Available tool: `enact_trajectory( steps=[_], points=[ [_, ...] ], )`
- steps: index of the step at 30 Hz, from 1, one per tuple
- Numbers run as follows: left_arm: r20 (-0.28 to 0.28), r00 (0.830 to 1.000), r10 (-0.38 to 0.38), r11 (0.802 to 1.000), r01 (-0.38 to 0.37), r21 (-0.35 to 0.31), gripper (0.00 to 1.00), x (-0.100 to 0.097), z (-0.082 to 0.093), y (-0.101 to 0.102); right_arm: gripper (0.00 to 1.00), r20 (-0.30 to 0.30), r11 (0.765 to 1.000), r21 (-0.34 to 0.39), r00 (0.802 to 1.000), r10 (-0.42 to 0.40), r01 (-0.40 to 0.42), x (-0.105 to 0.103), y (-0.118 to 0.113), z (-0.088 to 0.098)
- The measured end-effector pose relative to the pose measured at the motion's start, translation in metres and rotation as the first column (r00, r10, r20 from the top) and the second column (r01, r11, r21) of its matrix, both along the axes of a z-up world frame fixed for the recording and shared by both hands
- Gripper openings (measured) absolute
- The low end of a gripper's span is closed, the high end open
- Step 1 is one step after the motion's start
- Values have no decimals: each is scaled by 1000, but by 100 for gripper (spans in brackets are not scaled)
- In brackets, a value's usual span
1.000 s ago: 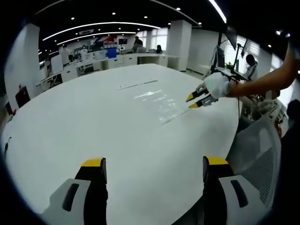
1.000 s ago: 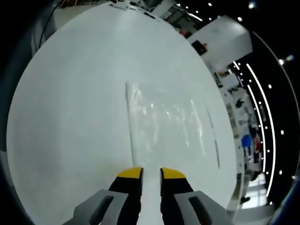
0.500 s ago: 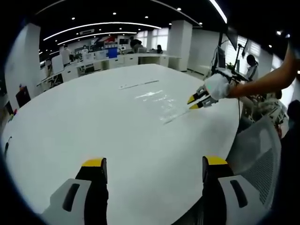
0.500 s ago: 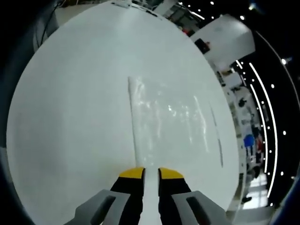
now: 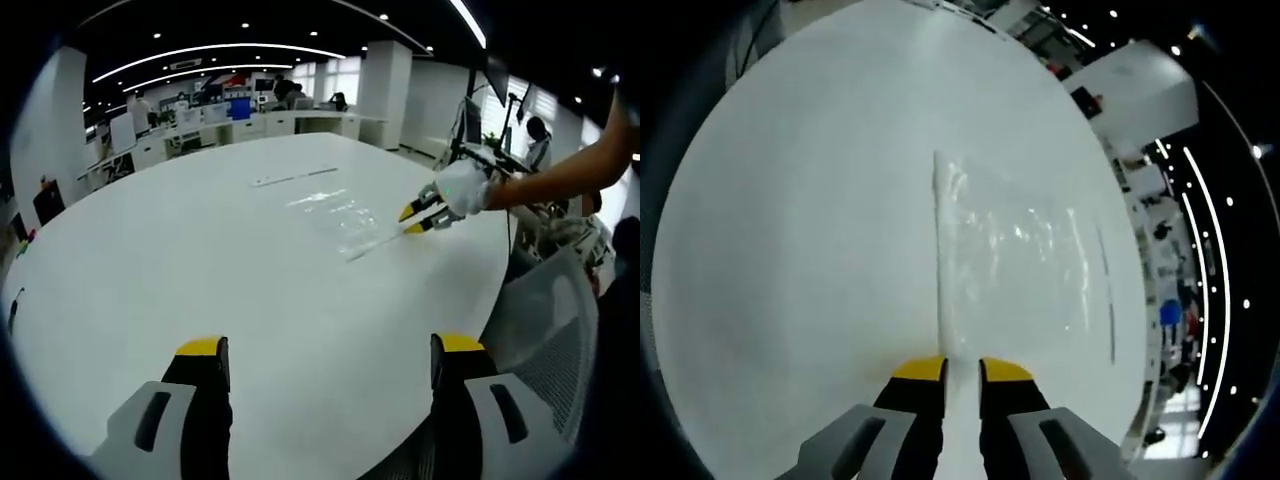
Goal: Open the resealable bag by pulling the two sides of the seal apart until the entire bag opening is separated and visibly accessible.
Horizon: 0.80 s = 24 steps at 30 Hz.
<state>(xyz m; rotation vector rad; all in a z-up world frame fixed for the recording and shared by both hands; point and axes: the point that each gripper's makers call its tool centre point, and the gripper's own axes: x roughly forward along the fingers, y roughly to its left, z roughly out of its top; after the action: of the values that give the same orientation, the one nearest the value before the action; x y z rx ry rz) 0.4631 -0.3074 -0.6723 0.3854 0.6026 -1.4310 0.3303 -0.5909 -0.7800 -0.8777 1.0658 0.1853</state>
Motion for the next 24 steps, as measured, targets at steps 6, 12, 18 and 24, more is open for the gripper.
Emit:
enact_trajectory(
  steps=[6, 12, 18, 24],
  points=[
    [1, 1000, 4, 1000, -4, 1, 80, 3, 2, -3, 1, 3, 999, -11, 999, 38, -38, 3, 4, 2],
    [-5, 1000, 13, 1000, -13, -10, 79, 4, 5, -8, 0, 6, 998, -15, 999, 54, -53, 4, 5, 5],
    [-11, 1000, 10, 1000, -10, -19, 78, 4, 6, -13, 0, 26, 999, -20, 998, 48, -48, 6, 5, 11],
    [-7, 1000, -3, 1000, 3, -13, 77, 0, 3, -13, 0, 53, 998, -14, 996, 66, -65, 8, 10, 16]
  ],
)
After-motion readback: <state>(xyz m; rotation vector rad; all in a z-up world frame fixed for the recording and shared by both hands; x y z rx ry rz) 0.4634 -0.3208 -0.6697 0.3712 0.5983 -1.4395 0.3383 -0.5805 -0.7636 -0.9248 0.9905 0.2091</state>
